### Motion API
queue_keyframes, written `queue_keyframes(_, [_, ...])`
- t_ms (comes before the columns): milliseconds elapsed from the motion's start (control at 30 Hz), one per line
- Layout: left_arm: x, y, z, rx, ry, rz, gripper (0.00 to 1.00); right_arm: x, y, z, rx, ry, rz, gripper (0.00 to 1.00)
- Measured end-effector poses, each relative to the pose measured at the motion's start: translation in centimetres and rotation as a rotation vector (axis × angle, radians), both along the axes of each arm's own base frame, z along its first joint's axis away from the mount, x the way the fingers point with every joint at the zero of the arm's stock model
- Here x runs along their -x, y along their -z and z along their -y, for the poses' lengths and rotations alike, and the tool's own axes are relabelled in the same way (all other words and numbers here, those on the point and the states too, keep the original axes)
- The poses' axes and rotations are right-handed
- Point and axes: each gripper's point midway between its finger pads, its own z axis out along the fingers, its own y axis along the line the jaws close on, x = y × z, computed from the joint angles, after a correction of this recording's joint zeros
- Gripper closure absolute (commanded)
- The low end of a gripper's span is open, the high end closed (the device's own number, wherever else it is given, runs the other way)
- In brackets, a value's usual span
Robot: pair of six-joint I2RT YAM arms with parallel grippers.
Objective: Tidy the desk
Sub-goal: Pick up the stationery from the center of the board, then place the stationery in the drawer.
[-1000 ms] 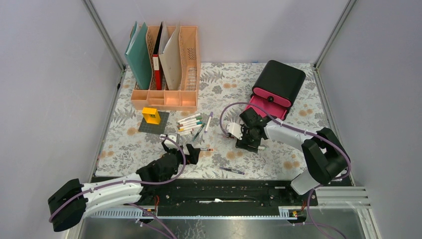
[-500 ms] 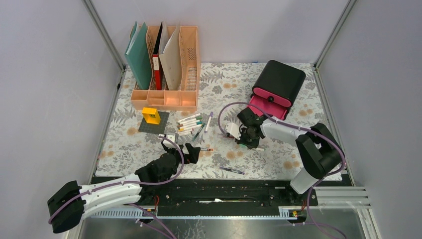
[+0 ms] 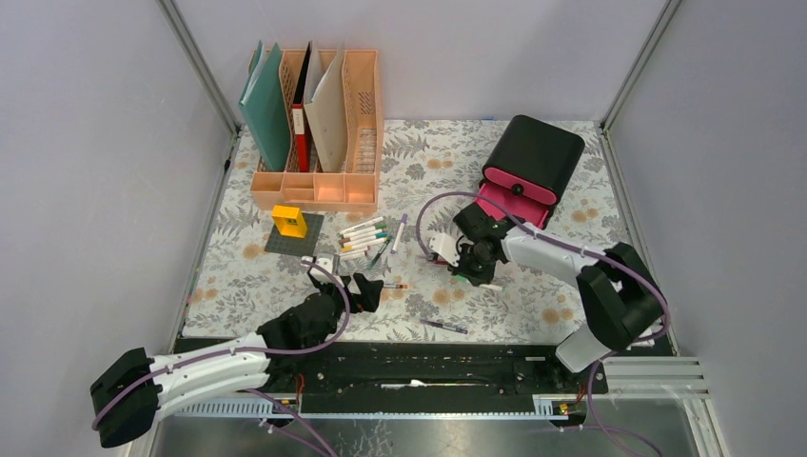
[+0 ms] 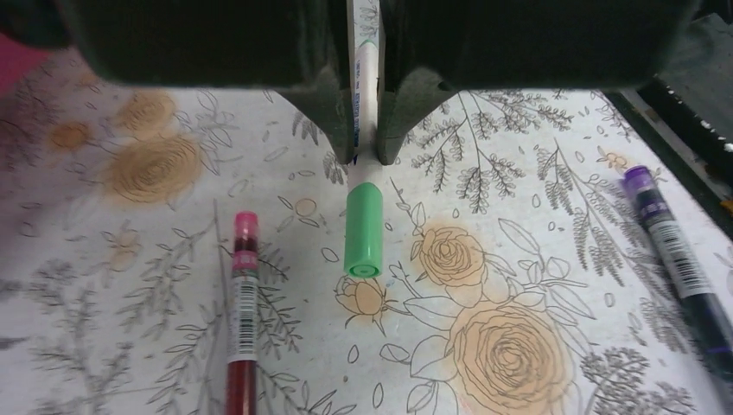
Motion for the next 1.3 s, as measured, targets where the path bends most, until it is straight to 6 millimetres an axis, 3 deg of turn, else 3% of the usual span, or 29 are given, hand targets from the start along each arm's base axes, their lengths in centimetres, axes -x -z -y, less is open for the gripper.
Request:
queue_keyframes(400, [0.4,-0.8,0.1,0.078,0.016,0.024,0.01,-0.1,-6.9,-1.4,-0.204,-0.024,0.150,1.00])
queue_keyframes(767, [1.3,-3.9,1.6,0.214,0.106,0.074,0.01,-2.6,-14.0,1.7,-0.363,0.094,0.384,1.00])
queue_keyframes(1067, [1.9,-4.2,2.2,0.230,0.152,0.070,0.01,-6.6,-15.8,4.4,-0.302,0.178,0.523,1.00])
queue_keyframes(1300, [2.1,-4.1,2.5,0.235,0.169,0.064,0.01,-9.4,-14.9,5.9,-0.231,0.228,0.561,1.00])
